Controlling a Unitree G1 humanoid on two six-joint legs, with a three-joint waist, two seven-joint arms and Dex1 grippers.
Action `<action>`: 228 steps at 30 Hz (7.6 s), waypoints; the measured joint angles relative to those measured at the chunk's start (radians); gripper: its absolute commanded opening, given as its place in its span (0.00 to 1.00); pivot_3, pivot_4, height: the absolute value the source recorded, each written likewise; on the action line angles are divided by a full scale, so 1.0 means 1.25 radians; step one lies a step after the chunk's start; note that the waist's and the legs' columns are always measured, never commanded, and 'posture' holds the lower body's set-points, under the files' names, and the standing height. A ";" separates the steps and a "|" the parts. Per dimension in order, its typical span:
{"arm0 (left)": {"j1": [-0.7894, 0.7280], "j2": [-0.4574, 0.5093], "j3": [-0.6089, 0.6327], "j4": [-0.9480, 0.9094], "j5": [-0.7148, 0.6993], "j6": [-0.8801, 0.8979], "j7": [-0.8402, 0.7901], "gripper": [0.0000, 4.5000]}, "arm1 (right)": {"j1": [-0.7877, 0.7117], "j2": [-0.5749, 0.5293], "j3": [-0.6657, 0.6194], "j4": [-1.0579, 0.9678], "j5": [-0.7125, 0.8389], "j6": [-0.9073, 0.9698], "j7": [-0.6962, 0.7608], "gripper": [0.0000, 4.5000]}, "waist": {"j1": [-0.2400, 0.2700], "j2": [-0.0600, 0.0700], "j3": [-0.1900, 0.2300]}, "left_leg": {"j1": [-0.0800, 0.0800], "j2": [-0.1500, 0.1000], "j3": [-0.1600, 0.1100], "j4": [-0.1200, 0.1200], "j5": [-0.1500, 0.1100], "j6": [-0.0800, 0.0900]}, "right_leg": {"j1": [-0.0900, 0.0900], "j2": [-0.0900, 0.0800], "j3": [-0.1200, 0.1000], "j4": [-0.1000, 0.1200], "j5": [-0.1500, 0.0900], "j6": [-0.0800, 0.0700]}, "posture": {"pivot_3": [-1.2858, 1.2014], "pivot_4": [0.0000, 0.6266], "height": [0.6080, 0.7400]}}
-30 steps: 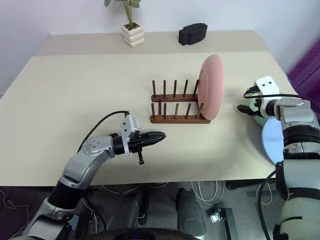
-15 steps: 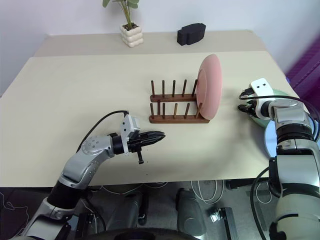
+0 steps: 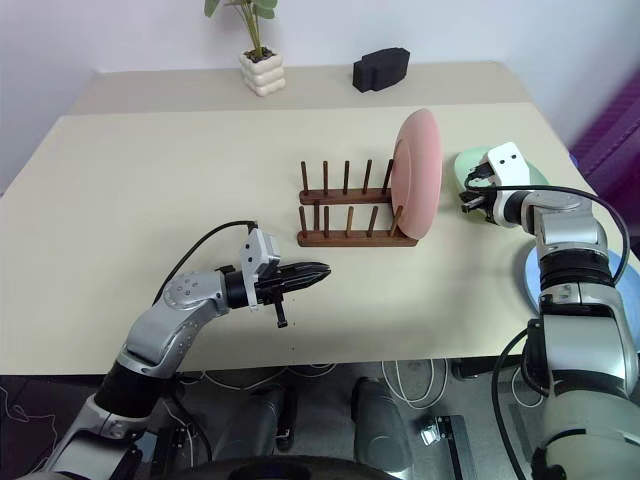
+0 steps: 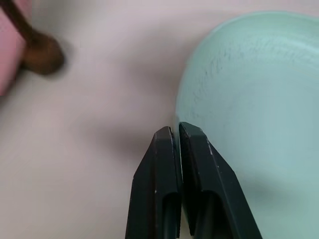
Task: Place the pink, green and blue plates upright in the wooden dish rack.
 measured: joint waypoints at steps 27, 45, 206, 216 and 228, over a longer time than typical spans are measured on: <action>-0.005 -0.004 0.000 0.002 0.000 0.000 -0.001 0.05 | -0.033 0.014 -0.214 -0.234 0.135 -0.191 -0.146 0.01 | 0.000 0.001 0.000 | 0.000 0.000 0.000 0.000 0.000 0.000 | 0.000 0.000 0.000 0.000 0.000 0.000 | 0.52 0.24 0.98; -0.003 0.002 0.040 0.003 0.001 -0.008 0.023 0.05 | 0.063 0.175 -0.228 -0.958 0.897 0.271 -0.236 0.01 | 0.005 0.000 0.000 | 0.000 0.003 -0.002 0.000 0.000 0.000 | 0.000 -0.001 0.000 0.001 -0.001 -0.002 | 0.52 0.24 0.98; -0.011 0.033 0.003 -0.058 -0.049 0.027 -0.020 0.05 | 0.149 -0.089 -0.242 -0.852 0.224 0.051 -0.237 0.00 | 0.005 0.006 -0.002 | -0.007 0.001 -0.001 0.009 -0.003 0.005 | -0.001 0.001 0.000 -0.001 -0.001 0.000 | 0.52 0.24 0.98; 0.041 0.072 0.065 -0.056 -0.042 0.017 0.016 0.05 | 0.066 0.045 -0.170 -0.998 0.480 0.125 -0.156 0.00 | 0.003 0.006 -0.002 | -0.007 0.003 -0.002 0.009 -0.003 0.006 | -0.002 0.000 0.000 0.001 -0.001 0.000 | 0.52 0.24 0.98; 0.050 0.082 0.084 -0.061 -0.040 0.016 0.032 0.05 | 0.081 0.266 -0.179 -1.044 1.006 0.285 -0.487 0.00 | 0.005 0.005 -0.003 | -0.007 0.003 -0.003 0.009 -0.003 0.006 | -0.002 -0.001 0.000 0.001 -0.001 0.000 | 0.52 0.24 0.98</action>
